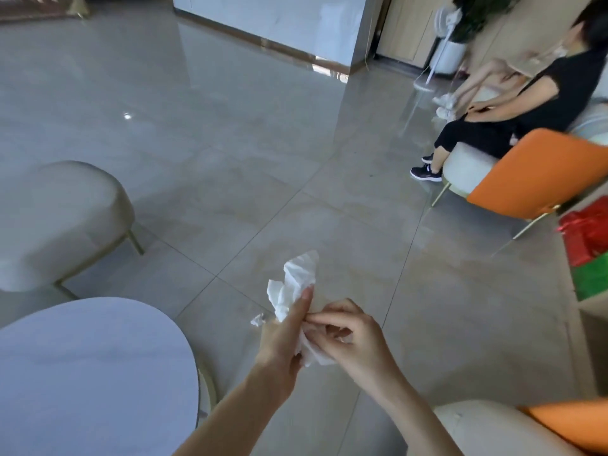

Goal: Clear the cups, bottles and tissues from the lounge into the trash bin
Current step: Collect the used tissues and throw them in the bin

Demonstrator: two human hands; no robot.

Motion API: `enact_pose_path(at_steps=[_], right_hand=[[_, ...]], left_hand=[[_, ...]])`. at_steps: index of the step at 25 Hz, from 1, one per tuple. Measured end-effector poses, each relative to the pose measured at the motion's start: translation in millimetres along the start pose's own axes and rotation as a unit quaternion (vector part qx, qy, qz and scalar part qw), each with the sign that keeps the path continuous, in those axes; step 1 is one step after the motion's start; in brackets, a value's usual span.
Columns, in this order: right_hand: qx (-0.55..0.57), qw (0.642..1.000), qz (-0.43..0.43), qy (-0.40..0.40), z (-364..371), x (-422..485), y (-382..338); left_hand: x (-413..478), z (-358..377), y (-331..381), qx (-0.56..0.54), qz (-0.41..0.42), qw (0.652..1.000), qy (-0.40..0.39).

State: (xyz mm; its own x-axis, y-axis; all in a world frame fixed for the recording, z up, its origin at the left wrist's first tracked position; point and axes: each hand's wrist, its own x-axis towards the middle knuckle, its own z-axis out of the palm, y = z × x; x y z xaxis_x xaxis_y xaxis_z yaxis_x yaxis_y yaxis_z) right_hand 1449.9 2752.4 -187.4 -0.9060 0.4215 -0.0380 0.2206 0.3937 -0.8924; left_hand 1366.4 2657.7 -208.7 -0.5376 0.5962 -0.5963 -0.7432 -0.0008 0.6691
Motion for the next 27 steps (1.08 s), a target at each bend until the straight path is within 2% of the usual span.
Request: enact_pose_path(at_steps=[2,5,9,13,16,19,27], right_hand=[[0.018,1.0,-0.009,-0.022,-12.8,30.9,-11.3],[0.065,0.998,0.005,-0.009,-16.8,85.8,-14.9],[0.129,0.988,0.075,0.025,-12.3,175.6,-3.3],[0.194,0.964,0.182,0.029,6.5,277.3,19.6],[0.232,0.947,0.22,0.026,36.6,333.0,60.9],[0.228,0.94,0.253,-0.007,76.9,362.0,118.2],[0.2,0.928,0.299,-0.095,183.2,401.6,279.0]], left_hand=[[14.8,0.4,29.7,0.01,0.017,1.0,0.01],[52.7,-9.9,62.0,0.002,0.022,0.999,0.036],[115.2,-33.1,111.3,-0.002,0.021,0.998,0.065],[179.8,-73.7,164.2,0.013,0.036,0.992,0.116],[239.8,-117.0,182.5,0.001,0.039,0.986,0.16],[294.4,-154.4,160.9,-0.004,0.01,0.983,0.185],[418.3,-227.2,28.6,-0.051,-0.074,0.972,0.216]])
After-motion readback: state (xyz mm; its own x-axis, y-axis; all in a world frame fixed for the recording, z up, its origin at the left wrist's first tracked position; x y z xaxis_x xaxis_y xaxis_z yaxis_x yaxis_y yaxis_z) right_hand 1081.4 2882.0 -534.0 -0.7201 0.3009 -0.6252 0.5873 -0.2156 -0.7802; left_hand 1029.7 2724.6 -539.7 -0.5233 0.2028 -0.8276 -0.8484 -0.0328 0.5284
